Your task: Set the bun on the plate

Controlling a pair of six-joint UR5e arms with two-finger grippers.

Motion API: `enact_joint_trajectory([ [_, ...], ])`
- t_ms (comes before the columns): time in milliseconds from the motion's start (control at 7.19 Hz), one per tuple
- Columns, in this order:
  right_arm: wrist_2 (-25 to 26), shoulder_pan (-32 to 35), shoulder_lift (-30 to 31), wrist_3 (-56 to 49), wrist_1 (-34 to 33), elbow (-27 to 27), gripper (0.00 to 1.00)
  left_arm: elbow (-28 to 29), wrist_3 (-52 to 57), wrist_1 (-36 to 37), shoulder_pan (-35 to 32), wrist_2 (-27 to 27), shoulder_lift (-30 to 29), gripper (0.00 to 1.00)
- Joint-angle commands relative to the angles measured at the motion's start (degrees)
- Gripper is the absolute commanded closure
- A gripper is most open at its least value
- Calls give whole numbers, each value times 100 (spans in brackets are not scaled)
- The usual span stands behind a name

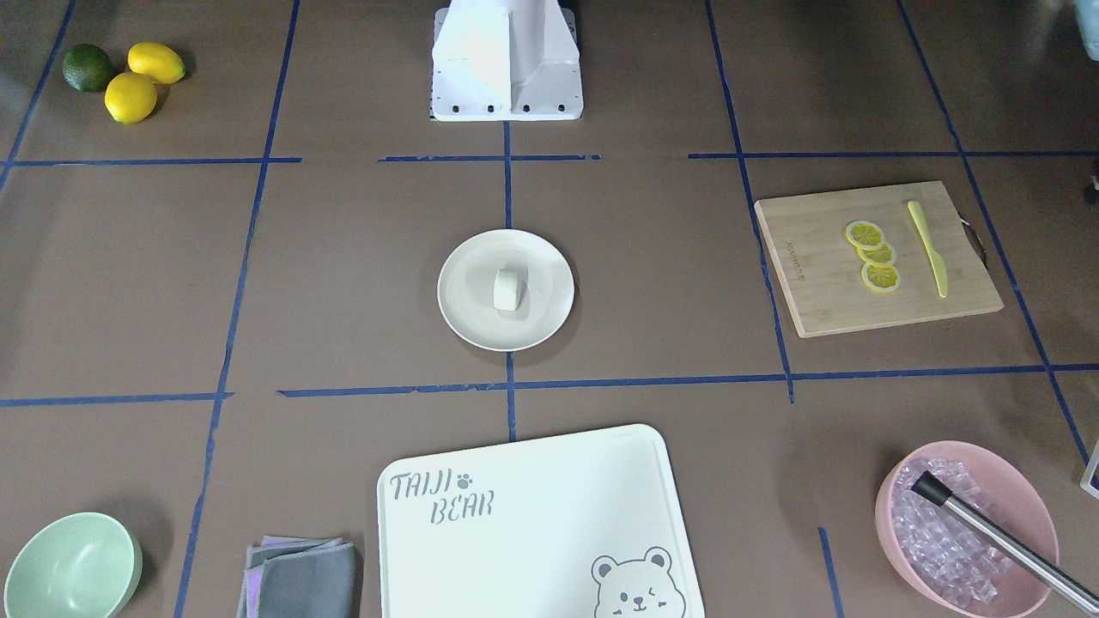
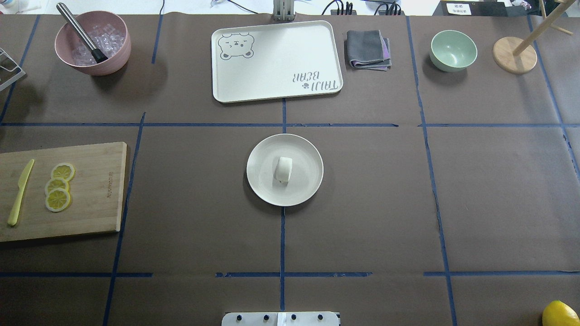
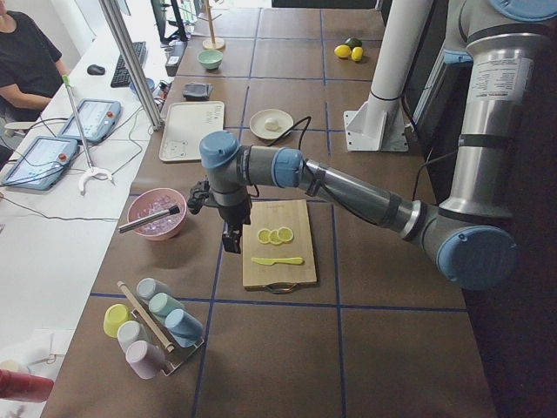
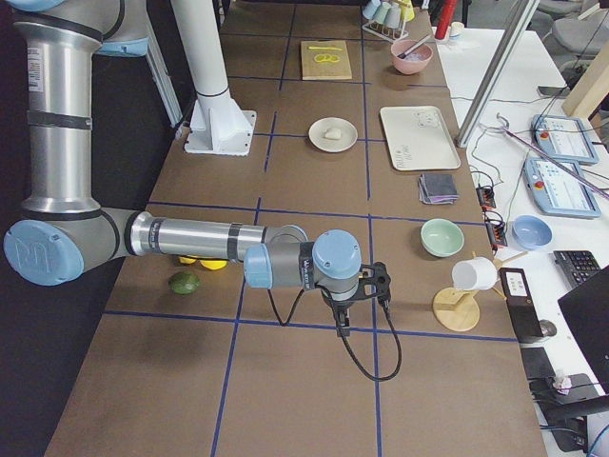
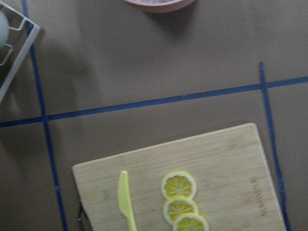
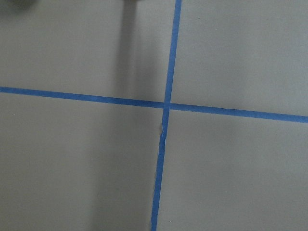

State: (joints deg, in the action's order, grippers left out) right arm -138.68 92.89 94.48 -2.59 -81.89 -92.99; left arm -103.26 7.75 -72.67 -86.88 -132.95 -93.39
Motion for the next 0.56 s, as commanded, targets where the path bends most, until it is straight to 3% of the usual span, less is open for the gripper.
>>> enact_joint_trajectory([
  [0, -1, 10, 0, 4, -2, -9, 0, 1102, 737, -500, -601, -196, 49, 0],
  [417, 7, 10, -9, -5, 6, -27, 0, 1676, 684, -1186, -620, -398, 216, 0],
])
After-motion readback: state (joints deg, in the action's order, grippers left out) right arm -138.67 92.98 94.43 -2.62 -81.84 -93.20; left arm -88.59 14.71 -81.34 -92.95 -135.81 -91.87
